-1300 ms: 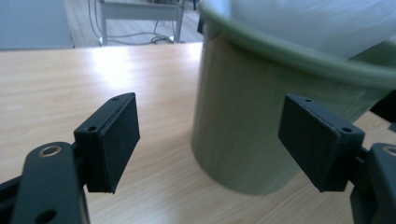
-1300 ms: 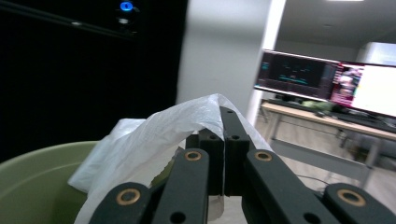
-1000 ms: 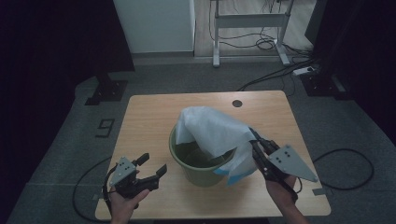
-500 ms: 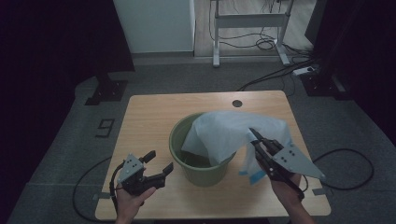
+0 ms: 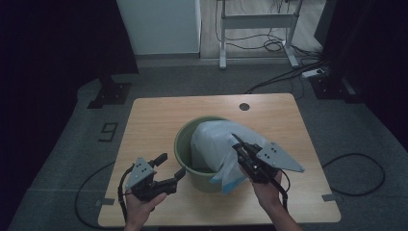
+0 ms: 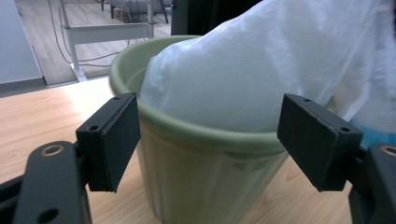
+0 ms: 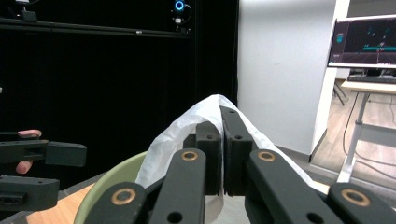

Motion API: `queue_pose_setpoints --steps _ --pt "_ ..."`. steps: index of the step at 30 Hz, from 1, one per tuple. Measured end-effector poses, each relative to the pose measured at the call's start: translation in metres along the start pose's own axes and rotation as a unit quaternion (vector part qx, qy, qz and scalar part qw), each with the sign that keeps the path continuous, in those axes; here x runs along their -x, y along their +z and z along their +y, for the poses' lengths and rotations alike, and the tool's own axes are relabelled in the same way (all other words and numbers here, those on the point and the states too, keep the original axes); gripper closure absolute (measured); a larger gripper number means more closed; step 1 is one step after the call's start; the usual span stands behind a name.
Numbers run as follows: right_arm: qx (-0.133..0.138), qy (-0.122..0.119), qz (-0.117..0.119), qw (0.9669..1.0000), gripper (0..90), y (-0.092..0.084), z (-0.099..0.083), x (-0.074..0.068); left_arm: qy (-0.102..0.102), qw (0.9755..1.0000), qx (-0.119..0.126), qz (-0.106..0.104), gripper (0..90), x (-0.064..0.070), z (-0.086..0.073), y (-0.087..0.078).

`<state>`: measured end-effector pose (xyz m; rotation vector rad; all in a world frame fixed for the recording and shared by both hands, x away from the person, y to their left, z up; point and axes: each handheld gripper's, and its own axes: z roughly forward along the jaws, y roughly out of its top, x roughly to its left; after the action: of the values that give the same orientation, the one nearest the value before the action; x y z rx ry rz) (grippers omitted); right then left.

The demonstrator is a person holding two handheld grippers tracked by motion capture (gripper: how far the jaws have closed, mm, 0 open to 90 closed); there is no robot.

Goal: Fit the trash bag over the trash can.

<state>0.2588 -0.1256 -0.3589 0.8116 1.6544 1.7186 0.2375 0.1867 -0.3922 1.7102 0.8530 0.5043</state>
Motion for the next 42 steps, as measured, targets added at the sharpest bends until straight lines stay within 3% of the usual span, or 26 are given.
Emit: queue_pose_setpoints --steps 12,25,33,34,35,38,40,42 --pt "-0.043 0.009 -0.007 0.9990 86.0 0.015 -0.003 -0.002 0.018 0.9994 -0.007 -0.030 21.3 0.029 0.016 0.029" --pt "-0.047 0.019 -0.005 0.9987 84.7 0.021 -0.005 -0.009 0.018 0.9995 0.024 -0.007 20.6 0.046 0.024 0.046" --pt "-0.045 0.017 0.000 0.9989 84.7 0.021 -0.004 -0.011 0.029 0.9994 0.016 0.006 21.8 0.055 0.030 0.057" --pt "-0.045 0.012 0.001 0.9989 84.3 0.020 -0.005 -0.013 0.032 0.9992 0.018 0.012 29.3 0.057 0.030 0.059" --pt "-0.045 0.012 0.001 0.9989 84.3 0.020 -0.005 -0.013 0.036 0.9989 0.019 0.021 29.3 0.058 0.031 0.060" --pt "-0.045 0.011 0.009 0.9989 79.9 0.019 -0.006 -0.012 0.028 0.9995 0.016 0.003 56.9 0.057 0.034 0.063" --pt "-0.046 0.010 0.018 0.9987 67.8 0.017 -0.007 -0.014 0.027 0.9996 0.010 0.000 69.5 0.055 0.035 0.065" --pt "-0.047 -0.001 0.012 0.9988 52.3 0.012 -0.010 -0.018 0.021 0.9997 0.008 -0.001 78.1 0.052 0.035 0.066"
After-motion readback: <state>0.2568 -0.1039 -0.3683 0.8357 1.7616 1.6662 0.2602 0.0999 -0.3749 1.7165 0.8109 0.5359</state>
